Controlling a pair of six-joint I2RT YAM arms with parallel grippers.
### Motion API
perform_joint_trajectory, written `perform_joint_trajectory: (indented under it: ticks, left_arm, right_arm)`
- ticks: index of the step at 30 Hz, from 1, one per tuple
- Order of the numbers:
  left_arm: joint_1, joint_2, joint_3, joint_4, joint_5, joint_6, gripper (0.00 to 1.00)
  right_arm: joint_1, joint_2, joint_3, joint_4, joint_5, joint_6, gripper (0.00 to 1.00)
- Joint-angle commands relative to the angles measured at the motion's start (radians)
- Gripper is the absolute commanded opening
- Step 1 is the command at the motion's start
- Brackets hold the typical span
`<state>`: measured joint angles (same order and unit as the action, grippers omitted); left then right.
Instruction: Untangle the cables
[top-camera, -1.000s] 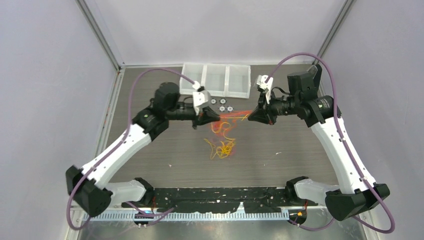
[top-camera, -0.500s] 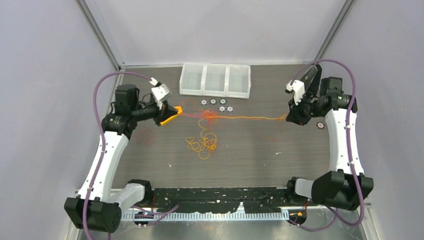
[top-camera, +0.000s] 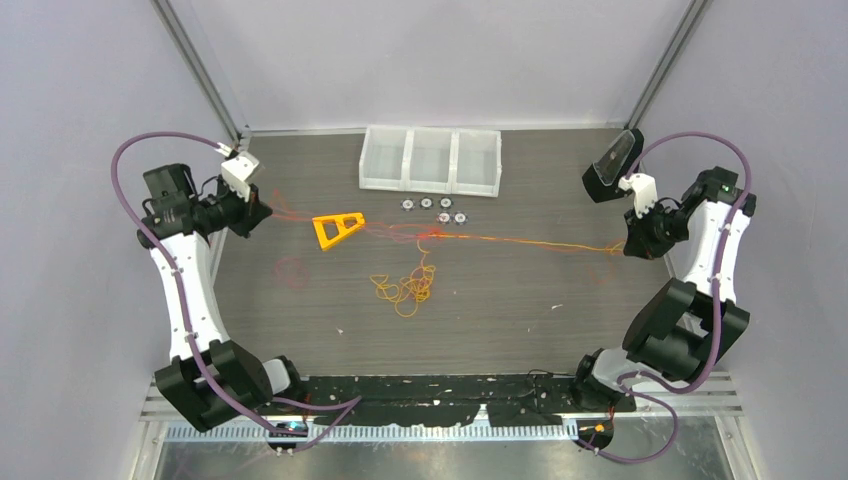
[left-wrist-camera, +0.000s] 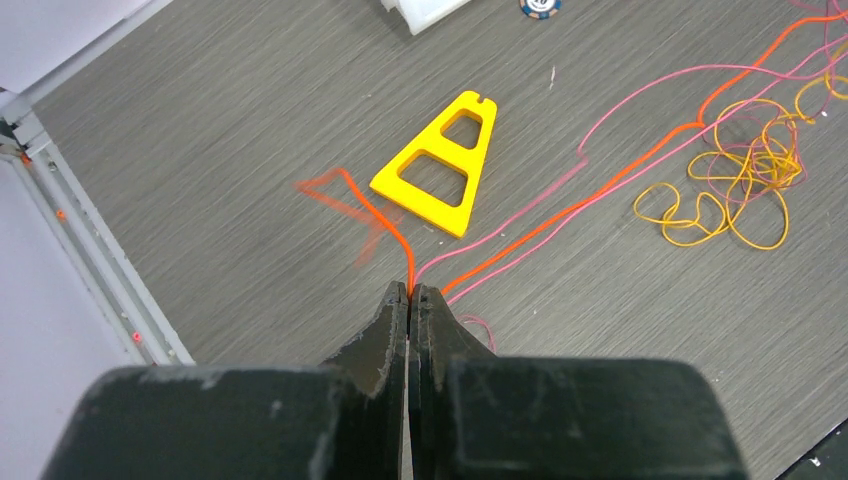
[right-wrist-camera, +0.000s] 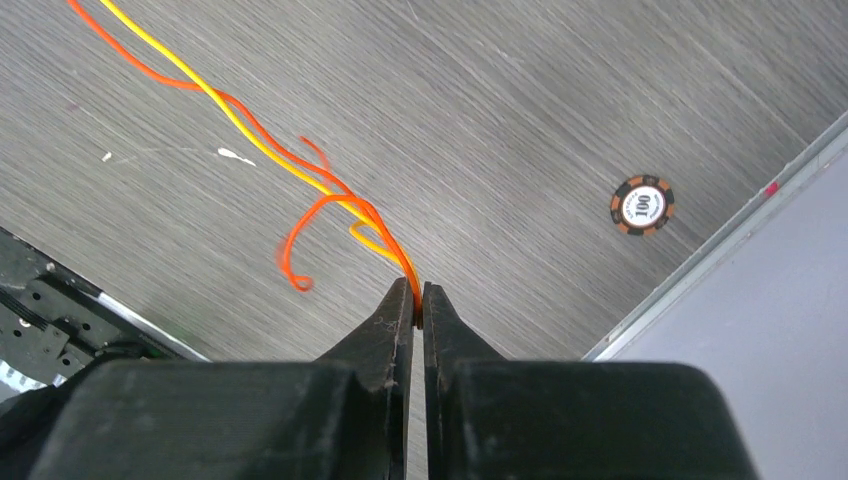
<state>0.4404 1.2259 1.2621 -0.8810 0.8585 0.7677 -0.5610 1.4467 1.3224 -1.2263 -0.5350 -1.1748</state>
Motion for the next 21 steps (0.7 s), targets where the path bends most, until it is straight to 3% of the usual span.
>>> perform_joint_trajectory:
  ticks: [1,15,21]
  left_arm:
    - [0.025,0.000,0.054,0.011,-0.015,0.050,0.00]
    - [0.100,0.070,0.130,0.210,-0.145,-0.094,0.00]
    - [0.100,0.073,0.121,0.299,-0.279,-0.147,0.00]
  right_arm:
    - [-0.035,0.008,0.044,0.011,0.050,-0.067,0.05]
    - [-0.156,0.103,0.085,0.060,0.107,-0.107,0.05]
    - [-0.191,0.133,0.106,0.081,0.118,-0.102,0.05]
